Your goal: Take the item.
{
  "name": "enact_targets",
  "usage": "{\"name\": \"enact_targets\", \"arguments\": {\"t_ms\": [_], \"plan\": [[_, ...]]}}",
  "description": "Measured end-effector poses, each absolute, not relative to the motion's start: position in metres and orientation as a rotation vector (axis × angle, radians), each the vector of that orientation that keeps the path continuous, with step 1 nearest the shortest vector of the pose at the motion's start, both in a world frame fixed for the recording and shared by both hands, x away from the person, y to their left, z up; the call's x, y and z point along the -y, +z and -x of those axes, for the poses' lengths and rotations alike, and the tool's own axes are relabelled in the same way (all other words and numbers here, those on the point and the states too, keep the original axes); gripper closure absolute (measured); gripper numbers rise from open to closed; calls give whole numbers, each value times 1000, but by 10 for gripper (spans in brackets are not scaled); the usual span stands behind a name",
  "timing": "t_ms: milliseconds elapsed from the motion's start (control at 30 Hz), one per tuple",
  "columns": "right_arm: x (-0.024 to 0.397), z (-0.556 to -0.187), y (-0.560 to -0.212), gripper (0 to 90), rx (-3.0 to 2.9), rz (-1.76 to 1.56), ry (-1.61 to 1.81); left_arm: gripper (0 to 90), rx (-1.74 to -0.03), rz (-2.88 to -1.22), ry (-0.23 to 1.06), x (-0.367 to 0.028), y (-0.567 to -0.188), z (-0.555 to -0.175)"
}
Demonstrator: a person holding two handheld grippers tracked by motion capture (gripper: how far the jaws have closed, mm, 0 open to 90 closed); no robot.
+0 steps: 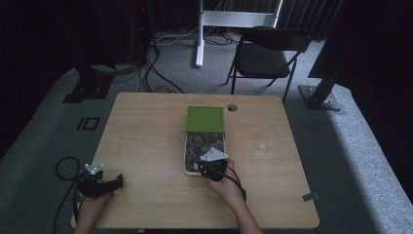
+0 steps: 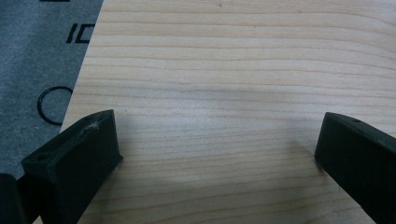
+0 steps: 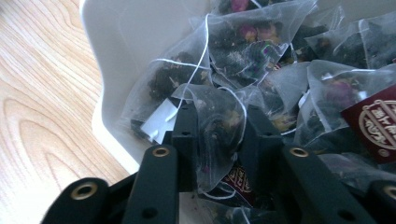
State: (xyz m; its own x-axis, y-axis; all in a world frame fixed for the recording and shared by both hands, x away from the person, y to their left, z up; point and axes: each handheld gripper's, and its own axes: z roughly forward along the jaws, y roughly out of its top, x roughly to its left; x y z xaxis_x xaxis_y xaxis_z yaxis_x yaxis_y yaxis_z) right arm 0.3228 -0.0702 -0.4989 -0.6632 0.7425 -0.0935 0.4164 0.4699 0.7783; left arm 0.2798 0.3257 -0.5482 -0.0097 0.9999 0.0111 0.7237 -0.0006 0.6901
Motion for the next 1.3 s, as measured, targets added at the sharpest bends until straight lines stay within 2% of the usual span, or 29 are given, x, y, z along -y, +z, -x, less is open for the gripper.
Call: {"name": "enact_targets", "arguments": {"t_ms": [1300], "plan": [[84, -326, -450, 725, -2231, -952, 1240, 3, -1786, -1770, 727, -326, -548, -280]]}}
